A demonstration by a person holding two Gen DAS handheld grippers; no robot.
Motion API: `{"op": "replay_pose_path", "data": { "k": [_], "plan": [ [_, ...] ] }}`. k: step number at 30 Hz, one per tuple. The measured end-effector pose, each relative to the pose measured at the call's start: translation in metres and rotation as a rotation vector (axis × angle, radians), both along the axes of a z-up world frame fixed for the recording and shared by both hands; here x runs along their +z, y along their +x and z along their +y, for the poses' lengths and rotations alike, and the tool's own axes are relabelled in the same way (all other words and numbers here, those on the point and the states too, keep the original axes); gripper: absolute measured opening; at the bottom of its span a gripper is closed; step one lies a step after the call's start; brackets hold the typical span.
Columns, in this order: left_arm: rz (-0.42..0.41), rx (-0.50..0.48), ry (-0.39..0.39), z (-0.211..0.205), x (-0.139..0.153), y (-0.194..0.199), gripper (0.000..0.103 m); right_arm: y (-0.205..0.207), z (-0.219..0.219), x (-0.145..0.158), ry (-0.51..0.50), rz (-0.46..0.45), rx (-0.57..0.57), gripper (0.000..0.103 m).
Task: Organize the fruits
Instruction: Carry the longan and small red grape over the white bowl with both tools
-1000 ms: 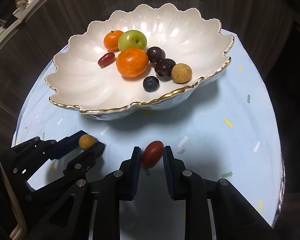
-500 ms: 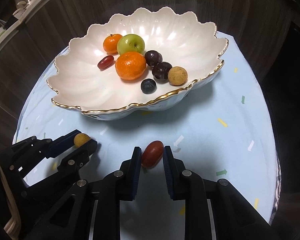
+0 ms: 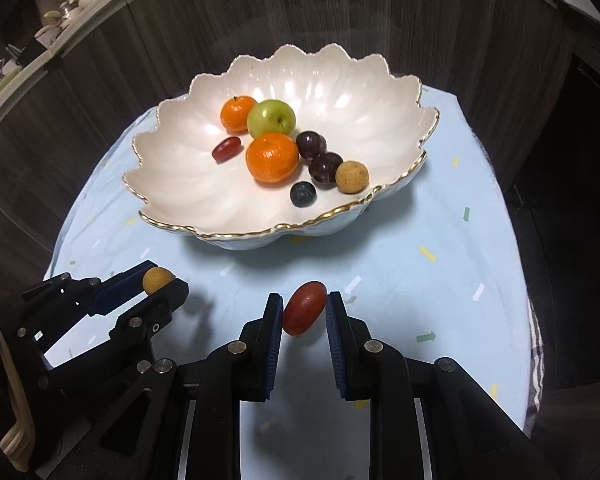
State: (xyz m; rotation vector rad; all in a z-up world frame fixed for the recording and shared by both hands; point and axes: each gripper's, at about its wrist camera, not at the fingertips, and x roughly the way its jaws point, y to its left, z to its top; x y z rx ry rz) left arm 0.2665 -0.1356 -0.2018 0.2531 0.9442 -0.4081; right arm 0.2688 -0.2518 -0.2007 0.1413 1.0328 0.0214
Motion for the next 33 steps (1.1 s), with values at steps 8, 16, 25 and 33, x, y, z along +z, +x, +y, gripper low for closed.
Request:
{"op": "replay_pose_path", "data": {
  "k": [8,16,25,33],
  "plan": [
    [-0.029,0.002,-0.014,0.001,0.018,-0.008,0.024,-0.008,0.001,0.019,0.001,-0.037,-0.003,0.023],
    [-0.06,0.01,-0.023,0.005,0.039,-0.008,0.024,-0.015,-0.001,0.035,0.002,-0.068,-0.011,0.023],
    [-0.086,0.013,-0.032,0.006,0.057,-0.003,0.024,-0.012,0.0,0.057,-0.009,-0.107,-0.007,0.023],
    [-0.111,0.016,-0.042,0.006,0.075,0.008,0.024,-0.003,-0.001,0.077,-0.019,-0.142,-0.007,0.023]
  ]
}}
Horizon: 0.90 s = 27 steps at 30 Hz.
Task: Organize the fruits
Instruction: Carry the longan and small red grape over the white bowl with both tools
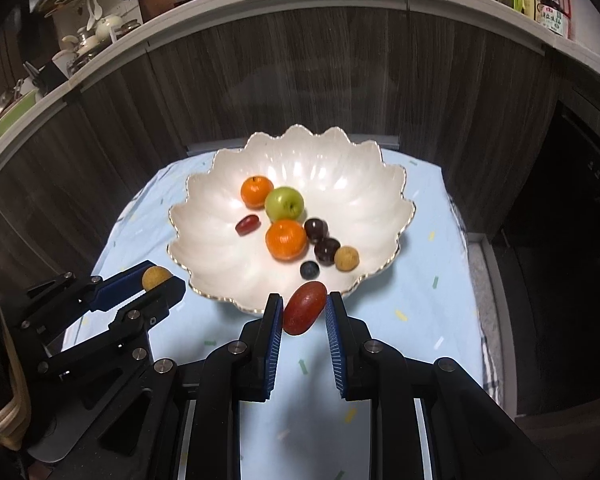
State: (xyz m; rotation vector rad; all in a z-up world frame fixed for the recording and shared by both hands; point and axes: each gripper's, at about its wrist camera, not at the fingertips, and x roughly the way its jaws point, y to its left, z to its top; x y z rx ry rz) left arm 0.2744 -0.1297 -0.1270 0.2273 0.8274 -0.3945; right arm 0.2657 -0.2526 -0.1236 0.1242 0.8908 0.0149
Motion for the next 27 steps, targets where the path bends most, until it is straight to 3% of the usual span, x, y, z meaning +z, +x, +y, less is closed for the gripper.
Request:
{"op": "replay_pose_path", "data": {
  "k": [27],
  "plan": [
    [0.002,0.026,-0.011,-0.007,0.007,0.064,0.024,0.048,-0.013,0.008,-0.003,-0.019,-0.017,0.024]
  ]
}}
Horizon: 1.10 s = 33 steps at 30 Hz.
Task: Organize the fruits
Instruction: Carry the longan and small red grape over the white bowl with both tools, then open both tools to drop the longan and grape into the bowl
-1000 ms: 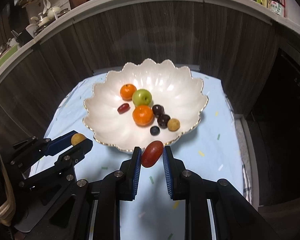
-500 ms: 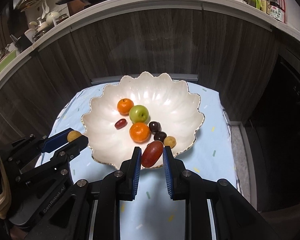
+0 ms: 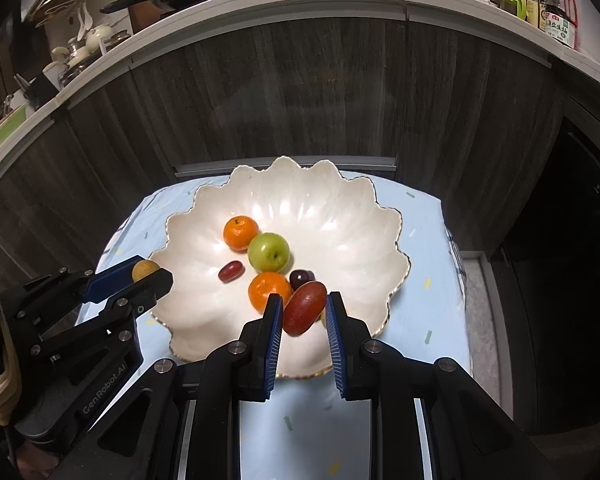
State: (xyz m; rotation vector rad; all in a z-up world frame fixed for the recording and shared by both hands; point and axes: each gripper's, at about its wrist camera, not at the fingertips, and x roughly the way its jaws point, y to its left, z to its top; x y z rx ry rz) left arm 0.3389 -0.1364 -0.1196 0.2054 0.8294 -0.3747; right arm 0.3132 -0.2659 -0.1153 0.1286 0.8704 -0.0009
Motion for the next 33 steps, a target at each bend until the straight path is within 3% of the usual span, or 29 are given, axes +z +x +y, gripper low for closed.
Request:
{"op": "replay_pose_path", "data": {
  "k": [33],
  "plan": [
    [0.057,0.022,0.009,-0.006,-0.036,0.045,0.024,0.047,-0.01,-0.036,0.012,0.051,-0.007,0.024]
  ]
}}
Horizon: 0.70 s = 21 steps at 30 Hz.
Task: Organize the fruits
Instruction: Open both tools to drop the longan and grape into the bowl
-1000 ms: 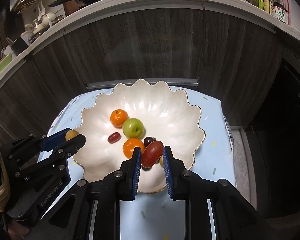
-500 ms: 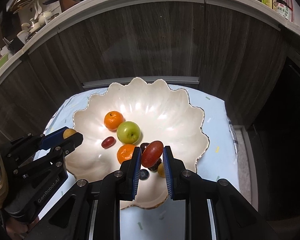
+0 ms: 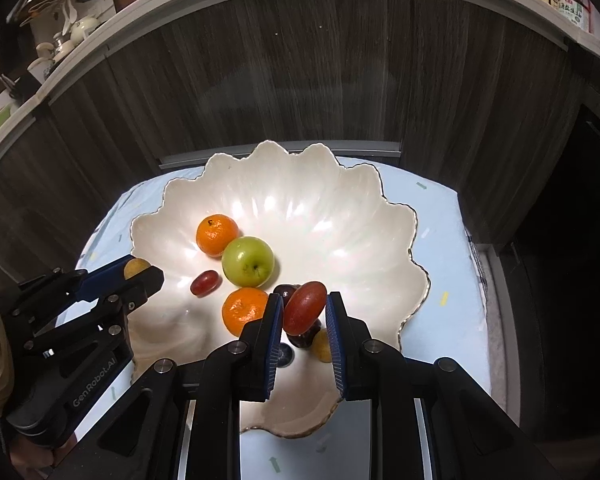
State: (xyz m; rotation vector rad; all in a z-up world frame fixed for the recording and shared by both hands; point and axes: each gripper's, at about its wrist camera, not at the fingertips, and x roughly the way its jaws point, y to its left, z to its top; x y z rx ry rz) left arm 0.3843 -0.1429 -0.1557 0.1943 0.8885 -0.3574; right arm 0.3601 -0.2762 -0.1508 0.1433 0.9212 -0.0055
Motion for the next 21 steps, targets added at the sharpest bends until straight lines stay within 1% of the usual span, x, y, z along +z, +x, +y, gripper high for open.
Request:
{"op": "replay_pose_path", "data": {
  "k": [2,4,6,8,9,10,11,12,13,15,21],
  "plan": [
    [0.0,0.001,0.002,-0.0004,-0.001,-0.0003,0.024,0.0001,-0.0004,-0.0004,0.0,-0.002,-0.001,0.024],
    [-0.002,0.003,0.005,-0.001,-0.001,-0.0001,0.029,-0.0003,-0.0004,-0.0004,-0.004,-0.006,-0.003,0.024],
    [-0.007,0.009,0.004,-0.0003,-0.0005,-0.0007,0.039,-0.0002,-0.0004,-0.0008,-0.005,-0.003,-0.002,0.025],
    [-0.01,0.013,0.003,0.0007,0.0001,-0.0013,0.044,0.0,-0.0009,-0.0014,-0.004,0.002,-0.004,0.025],
    [-0.012,0.016,0.005,0.001,0.0004,-0.0014,0.048,-0.0005,-0.0012,-0.0014,-0.005,0.004,-0.006,0.028],
    [-0.014,0.018,0.005,0.0015,0.0006,-0.0017,0.049,-0.0005,-0.0015,-0.0018,-0.007,0.004,-0.008,0.034],
    [-0.016,0.02,0.005,0.0019,0.001,-0.002,0.05,-0.0011,-0.002,-0.0015,-0.009,0.003,-0.013,0.038],
    [-0.016,0.023,0.006,0.0023,0.0009,-0.0021,0.053,-0.0013,-0.0027,-0.001,-0.011,0.0,-0.018,0.046],
    [-0.016,0.027,0.008,0.0027,0.0009,-0.0023,0.055,-0.0018,-0.0029,-0.0006,-0.016,-0.004,-0.023,0.052],
    [-0.02,0.036,0.013,0.0037,0.0016,-0.0028,0.063,-0.0029,-0.0033,0.0007,-0.023,-0.01,-0.029,0.056],
    [-0.042,0.061,0.024,0.0065,0.0068,-0.0058,0.074,-0.0042,-0.0048,0.0035,-0.037,-0.012,-0.046,0.066]
  ]
}}
